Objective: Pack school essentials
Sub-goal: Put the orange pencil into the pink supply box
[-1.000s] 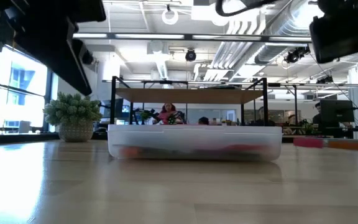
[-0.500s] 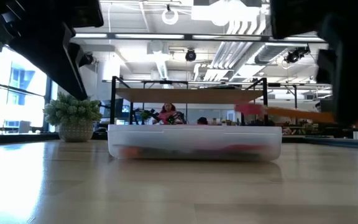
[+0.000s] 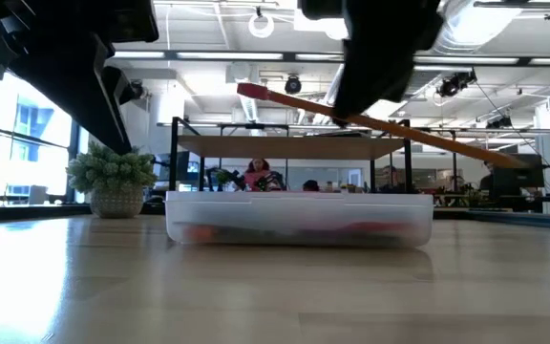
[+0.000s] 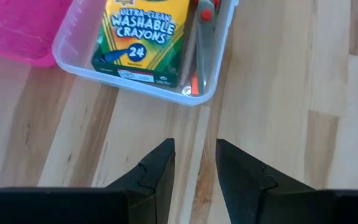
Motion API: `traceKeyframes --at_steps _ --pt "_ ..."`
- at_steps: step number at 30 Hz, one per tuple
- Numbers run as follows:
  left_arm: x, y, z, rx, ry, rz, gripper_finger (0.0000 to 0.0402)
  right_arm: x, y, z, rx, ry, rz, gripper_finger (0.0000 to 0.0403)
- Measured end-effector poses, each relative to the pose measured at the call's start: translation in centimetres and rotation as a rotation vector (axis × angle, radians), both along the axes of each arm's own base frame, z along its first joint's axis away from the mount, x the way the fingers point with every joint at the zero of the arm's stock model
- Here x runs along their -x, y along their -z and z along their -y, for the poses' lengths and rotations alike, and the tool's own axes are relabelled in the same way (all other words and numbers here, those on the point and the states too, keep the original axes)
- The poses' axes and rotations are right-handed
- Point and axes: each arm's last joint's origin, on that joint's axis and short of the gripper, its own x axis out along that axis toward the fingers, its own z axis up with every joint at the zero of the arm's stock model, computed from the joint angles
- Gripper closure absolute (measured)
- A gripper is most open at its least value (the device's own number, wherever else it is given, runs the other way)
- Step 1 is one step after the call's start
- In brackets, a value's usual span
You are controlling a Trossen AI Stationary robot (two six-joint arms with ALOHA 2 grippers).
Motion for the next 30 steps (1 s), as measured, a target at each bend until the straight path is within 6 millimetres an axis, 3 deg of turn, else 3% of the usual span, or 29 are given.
traceKeyframes --at_steps 8,15,30 --pt "0.0 0.0 0.1 0.036 0.022 -0.016 0.0296 -1.8 -0.7 4.4 0.024 -0.038 0.020 0.0391" --pt "0.0 0.0 0.1 0.034 0.026 -0.017 0.0296 -2.8 -1.1 6.9 0.038 -0.054 0.068 0.0391" --pt "0.1 0.1 0.1 0.030 0.029 -0.021 0.0296 -3.5 1.2 7.0 0.025 -0.107 0.010 0.0391"
